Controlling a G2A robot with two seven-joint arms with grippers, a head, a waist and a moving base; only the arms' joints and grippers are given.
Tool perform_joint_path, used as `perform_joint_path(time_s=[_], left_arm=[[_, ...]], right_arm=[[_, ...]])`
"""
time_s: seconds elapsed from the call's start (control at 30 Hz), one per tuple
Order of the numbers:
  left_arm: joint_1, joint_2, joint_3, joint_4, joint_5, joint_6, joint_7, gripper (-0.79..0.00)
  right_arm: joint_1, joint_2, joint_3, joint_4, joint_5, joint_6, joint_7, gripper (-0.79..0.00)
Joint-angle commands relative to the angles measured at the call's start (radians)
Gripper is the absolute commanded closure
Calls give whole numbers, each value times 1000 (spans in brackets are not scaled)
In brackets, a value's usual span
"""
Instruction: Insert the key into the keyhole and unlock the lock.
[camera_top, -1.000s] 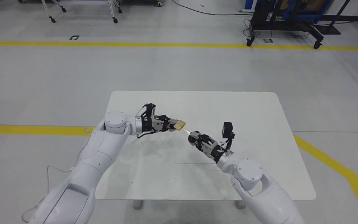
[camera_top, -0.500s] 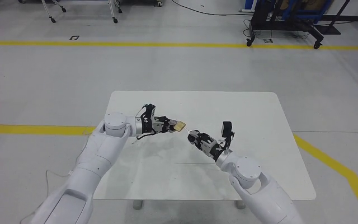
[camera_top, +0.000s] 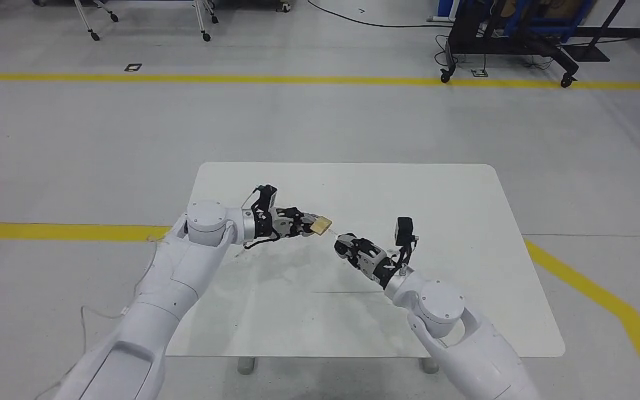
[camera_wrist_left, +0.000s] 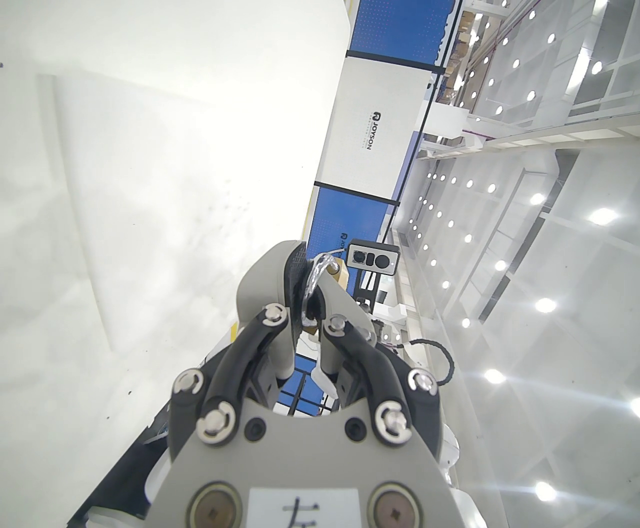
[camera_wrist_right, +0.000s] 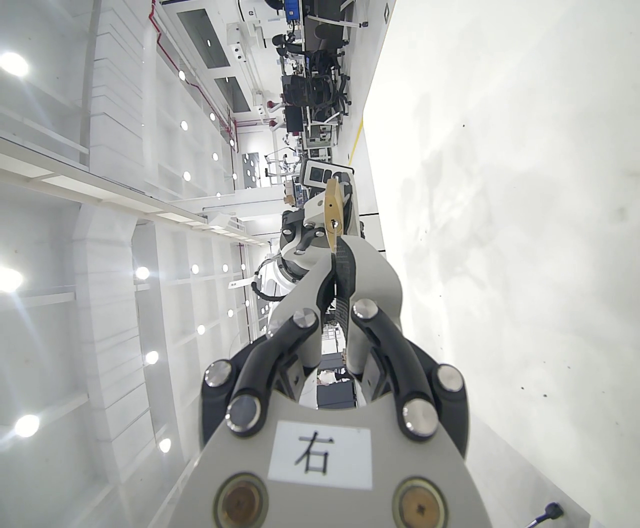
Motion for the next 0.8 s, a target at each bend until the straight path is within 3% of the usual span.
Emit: perform_joint_path(time_s=[0.0,0.77], left_arm=[[1,1,1,-6,7,2,5,0],[16,5,-5,-27,20,6,19,0]], right_arm=[[0,-1,1,1,-1,0,1,0],[24,-18,-6,29,-13,35,-4,0]])
